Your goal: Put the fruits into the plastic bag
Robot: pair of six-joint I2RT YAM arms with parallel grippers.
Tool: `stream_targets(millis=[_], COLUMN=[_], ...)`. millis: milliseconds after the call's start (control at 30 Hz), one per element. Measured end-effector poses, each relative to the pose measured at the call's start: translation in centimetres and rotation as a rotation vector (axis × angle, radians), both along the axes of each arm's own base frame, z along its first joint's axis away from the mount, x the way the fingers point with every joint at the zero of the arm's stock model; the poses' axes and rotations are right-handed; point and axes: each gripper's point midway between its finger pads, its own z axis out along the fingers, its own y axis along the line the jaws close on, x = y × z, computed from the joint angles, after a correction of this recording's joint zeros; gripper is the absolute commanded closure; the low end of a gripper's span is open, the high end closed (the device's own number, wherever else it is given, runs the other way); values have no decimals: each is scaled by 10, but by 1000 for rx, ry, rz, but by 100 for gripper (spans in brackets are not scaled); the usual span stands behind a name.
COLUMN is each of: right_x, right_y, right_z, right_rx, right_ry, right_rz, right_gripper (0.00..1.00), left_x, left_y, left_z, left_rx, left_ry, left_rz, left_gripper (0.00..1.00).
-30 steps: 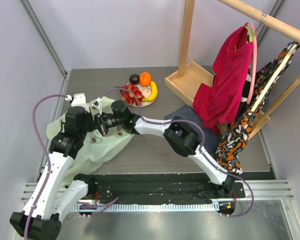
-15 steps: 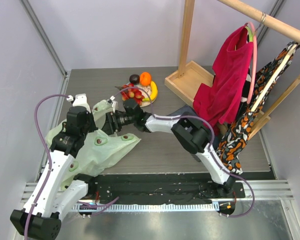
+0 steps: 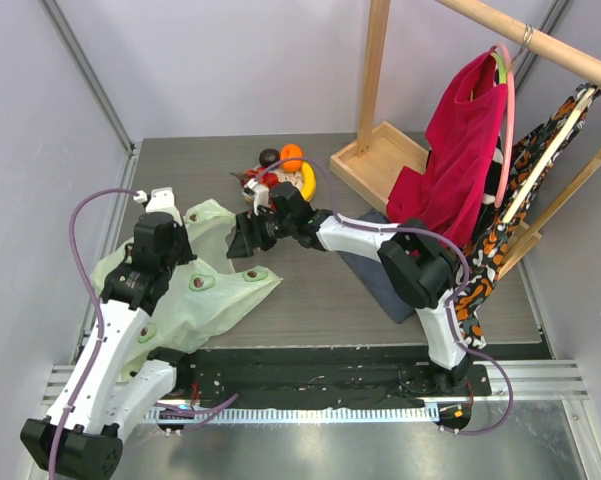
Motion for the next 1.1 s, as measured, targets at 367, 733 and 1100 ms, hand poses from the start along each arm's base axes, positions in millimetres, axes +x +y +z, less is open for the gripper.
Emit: stream_targets(millis=[367, 733, 1100], right_x=[6, -16, -31], right_y=[-15, 23, 41], right_z=[-75, -83, -96], right_rx=[-136, -137, -186], right_ry=[133, 156, 165], right_rz=[-47, 32, 59], right_gripper=[21, 22, 85], left_x=[1, 1, 1], left_y=[0, -1, -3], left_z=[-2, -3, -3], left_rx=[1, -1, -7], left_ry=[9, 11, 12], left_rz=[-1, -5, -14], left_gripper=[100, 100, 100])
